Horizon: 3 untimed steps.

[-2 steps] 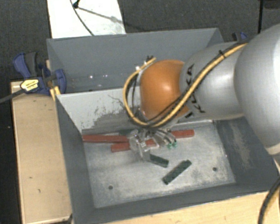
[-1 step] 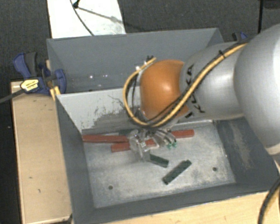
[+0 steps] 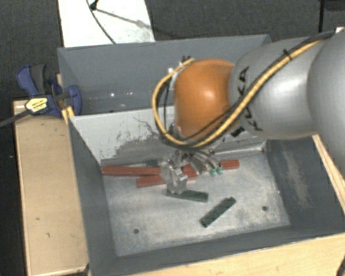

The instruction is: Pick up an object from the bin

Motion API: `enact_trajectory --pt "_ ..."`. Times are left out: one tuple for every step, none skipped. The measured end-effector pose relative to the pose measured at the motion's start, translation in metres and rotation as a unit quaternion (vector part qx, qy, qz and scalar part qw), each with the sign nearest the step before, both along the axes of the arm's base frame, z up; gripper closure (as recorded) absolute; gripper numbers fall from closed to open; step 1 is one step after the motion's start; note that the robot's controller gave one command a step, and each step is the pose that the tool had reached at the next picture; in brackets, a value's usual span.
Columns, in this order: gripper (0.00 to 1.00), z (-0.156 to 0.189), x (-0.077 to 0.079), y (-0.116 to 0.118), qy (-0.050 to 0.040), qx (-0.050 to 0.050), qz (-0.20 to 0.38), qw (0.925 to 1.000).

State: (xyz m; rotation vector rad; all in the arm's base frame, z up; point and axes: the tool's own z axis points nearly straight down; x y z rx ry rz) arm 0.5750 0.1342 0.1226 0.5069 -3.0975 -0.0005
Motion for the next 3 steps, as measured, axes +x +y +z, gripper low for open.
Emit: enact_trajectory --pt "0.00 0.047 -0.006 -0.056 -0.0040 0.000 -0.010 0.9999" --pt "0.00 0.047 -0.006 -0.055 -0.0035 0.001 -0.010 0.9999" --pt "0.00 0.011 -0.012 -0.059 -0.0051 0.001 -0.052 0.9987"
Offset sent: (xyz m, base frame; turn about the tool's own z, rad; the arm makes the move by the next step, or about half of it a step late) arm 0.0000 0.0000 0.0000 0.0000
